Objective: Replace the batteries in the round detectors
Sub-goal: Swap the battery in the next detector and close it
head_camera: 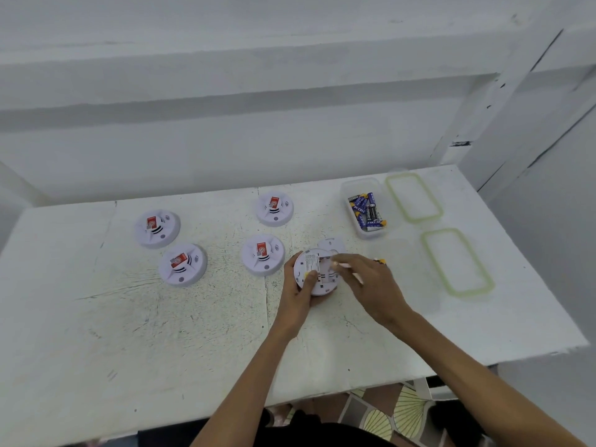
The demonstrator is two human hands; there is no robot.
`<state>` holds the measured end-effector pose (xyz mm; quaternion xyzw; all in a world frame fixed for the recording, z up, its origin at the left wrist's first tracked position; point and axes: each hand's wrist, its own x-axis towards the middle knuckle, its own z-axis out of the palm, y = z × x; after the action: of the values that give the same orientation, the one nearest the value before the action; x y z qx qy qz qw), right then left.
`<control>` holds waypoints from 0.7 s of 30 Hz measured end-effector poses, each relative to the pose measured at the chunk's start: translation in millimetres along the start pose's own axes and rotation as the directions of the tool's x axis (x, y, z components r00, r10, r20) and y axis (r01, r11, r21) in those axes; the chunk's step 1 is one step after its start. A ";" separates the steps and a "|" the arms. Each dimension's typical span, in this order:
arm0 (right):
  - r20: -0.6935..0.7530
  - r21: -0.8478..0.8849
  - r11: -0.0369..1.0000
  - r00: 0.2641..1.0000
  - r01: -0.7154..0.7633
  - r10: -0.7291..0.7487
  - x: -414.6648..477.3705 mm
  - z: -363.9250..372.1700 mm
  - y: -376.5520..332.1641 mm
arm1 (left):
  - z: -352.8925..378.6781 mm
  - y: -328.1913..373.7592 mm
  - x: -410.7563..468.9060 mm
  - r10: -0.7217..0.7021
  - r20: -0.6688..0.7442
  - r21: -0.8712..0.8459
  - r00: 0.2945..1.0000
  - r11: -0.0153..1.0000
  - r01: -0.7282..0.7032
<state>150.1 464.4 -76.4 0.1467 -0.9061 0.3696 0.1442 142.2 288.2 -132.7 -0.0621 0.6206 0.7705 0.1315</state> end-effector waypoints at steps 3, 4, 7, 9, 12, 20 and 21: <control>-0.270 0.180 0.951 0.917 -0.252 0.294 -7.6 -8.6 -0.1 | 0.5 -0.6 0.4 -0.010 0.001 -0.011 1.000 1.000 0.010; -0.318 0.187 0.936 0.883 -0.298 0.344 -10.5 -10.7 3.7 | 0.5 -0.4 0.4 -0.018 0.000 -0.016 1.000 1.000 0.018; -0.360 0.092 0.893 0.822 -0.440 0.442 -17.0 -17.5 23.1 | 0.0 0.2 0.7 -0.031 0.005 -0.042 1.000 0.999 0.031; -0.320 -0.010 0.860 0.816 -0.510 0.481 -20.2 -22.7 36.1 | -0.1 0.5 0.6 -0.033 0.007 -0.053 0.999 0.998 0.034; -0.222 -0.112 0.806 0.805 -0.581 0.549 -23.5 -26.0 47.8 | 0.1 -0.1 0.4 -0.040 0.011 -0.064 0.999 0.997 0.041; -0.158 -0.293 0.741 0.795 -0.604 0.586 -18.4 -22.2 52.6 | -1.3 -3.8 1.6 -0.062 0.014 -0.099 0.998 0.993 0.063; -0.153 -0.296 0.739 0.794 -0.605 0.589 -17.7 -22.0 52.8 | -1.3 -3.7 1.5 -0.060 0.015 -0.097 0.998 0.993 0.061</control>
<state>149.9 519.0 -101.0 -0.1867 -0.9499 0.2425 0.0630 141.7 287.9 -136.9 -0.0828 0.5791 0.7960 0.1554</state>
